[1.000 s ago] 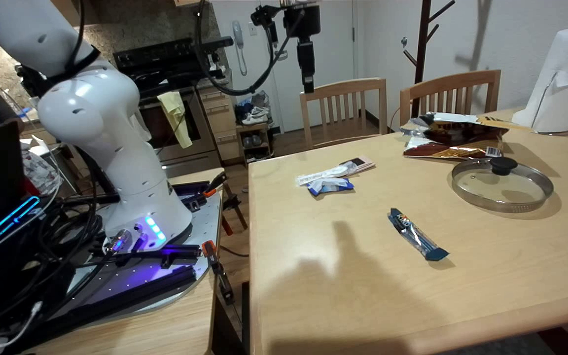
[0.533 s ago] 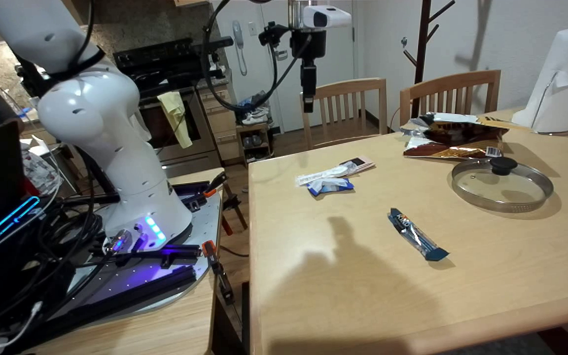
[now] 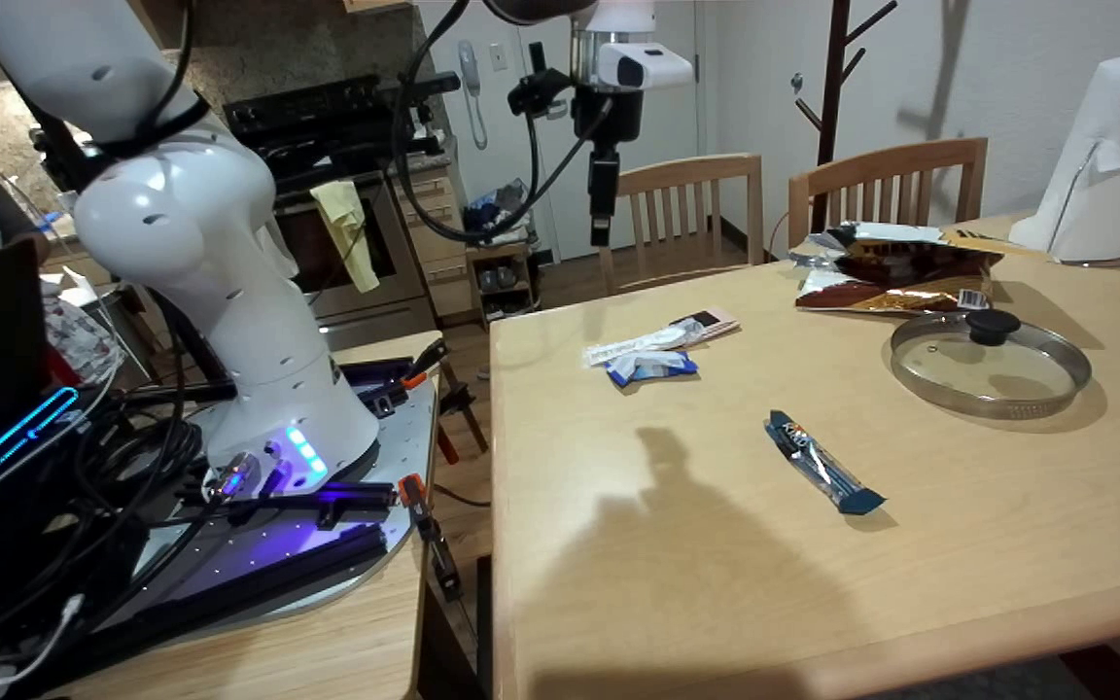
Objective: Pick the packet on the right and move it to the left
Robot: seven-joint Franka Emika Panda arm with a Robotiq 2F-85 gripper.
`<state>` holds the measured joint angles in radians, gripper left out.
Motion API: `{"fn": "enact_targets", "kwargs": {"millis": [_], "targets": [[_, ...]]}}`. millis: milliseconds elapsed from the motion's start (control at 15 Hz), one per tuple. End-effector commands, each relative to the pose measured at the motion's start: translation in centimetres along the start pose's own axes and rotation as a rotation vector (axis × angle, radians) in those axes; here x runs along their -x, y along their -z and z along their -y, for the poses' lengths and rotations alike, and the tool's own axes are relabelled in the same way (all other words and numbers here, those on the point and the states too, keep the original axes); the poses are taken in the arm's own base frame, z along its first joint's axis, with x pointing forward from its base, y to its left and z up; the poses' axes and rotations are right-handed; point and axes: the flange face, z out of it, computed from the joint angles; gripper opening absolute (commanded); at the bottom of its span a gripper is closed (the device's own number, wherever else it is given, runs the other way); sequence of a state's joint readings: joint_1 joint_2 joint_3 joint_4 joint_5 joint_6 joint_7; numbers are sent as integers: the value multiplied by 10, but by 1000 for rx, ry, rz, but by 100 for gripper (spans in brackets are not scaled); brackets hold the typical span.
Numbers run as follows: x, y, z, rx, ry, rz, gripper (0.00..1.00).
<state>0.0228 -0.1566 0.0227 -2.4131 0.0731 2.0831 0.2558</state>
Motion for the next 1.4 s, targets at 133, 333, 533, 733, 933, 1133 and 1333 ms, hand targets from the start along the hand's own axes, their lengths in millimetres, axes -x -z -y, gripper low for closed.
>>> {"fn": "enact_targets", "kwargs": {"millis": [133, 333, 533, 733, 933, 1133, 1333], "targets": [[3, -4, 1, -3, 35, -18, 100], [7, 1, 4, -4, 44, -32, 100], [-3, 6, 0, 9, -171, -35, 100], [-16, 9, -16, -10, -301, -18, 100], [-30, 8, -36, -30, -424, -30, 100], [-46, 3, -55, -50, -535, -32, 100], [-64, -3, -71, -83, -590, -35, 100]]}}
